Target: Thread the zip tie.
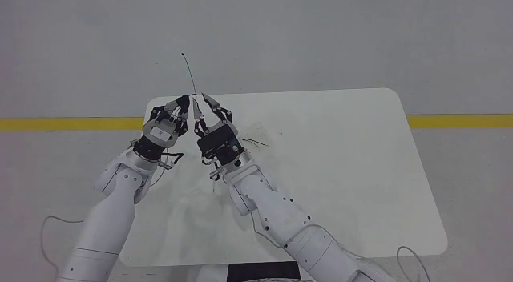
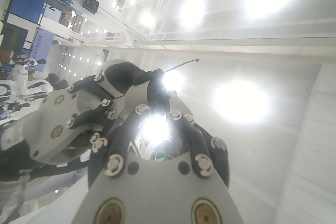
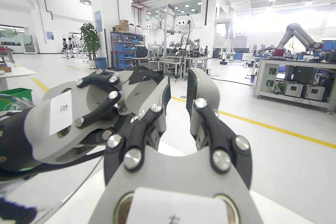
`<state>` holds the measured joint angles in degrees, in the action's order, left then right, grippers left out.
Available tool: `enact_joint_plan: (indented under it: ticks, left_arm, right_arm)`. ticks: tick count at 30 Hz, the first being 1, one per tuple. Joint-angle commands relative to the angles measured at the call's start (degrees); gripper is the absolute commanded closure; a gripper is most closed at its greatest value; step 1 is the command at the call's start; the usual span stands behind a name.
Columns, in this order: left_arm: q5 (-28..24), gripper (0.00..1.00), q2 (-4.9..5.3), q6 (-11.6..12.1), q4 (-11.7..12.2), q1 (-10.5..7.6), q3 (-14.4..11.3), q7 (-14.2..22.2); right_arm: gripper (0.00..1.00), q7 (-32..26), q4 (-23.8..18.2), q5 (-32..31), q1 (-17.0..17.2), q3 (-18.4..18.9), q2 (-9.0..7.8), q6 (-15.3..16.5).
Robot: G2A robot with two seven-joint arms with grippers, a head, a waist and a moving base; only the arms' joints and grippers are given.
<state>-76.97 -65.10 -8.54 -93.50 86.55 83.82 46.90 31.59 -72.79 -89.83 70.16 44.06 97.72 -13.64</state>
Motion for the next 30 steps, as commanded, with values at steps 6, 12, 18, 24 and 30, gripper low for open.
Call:
enact_joint_plan:
  ticks: [6, 12, 18, 24, 30]
  left_arm:
    - [0.0, 1.0, 0.0, 0.0, 0.0, 0.0, 0.0, 0.0]
    - [0.0, 1.0, 0.0, 0.0, 0.0, 0.0, 0.0, 0.0]
    - [0.0, 1.0, 0.0, 0.0, 0.0, 0.0, 0.0, 0.0]
    - [0.0, 1.0, 0.0, 0.0, 0.0, 0.0, 0.0, 0.0]
    - [0.0, 1.0, 0.0, 0.0, 0.0, 0.0, 0.0, 0.0]
  right_arm:
    - [0.86, -0.21, -0.05, -0.12, 0.21, 0.11, 0.16, 0.26]
    - [0.89, -0.3, 0.17, -0.12, 0.19, 0.14, 0.27, 0.35]
    - [0.89, -0.18, 0.33, -0.12, 0.07, 0.12, 0.38, 0.25]
    - [0.86, -0.02, 0.44, -0.12, -0.14, 0.04, 0.45, 0.1]
    - [0.91, 0.13, 0.5, -0.12, -0.12, 0.06, 0.55, -0.18]
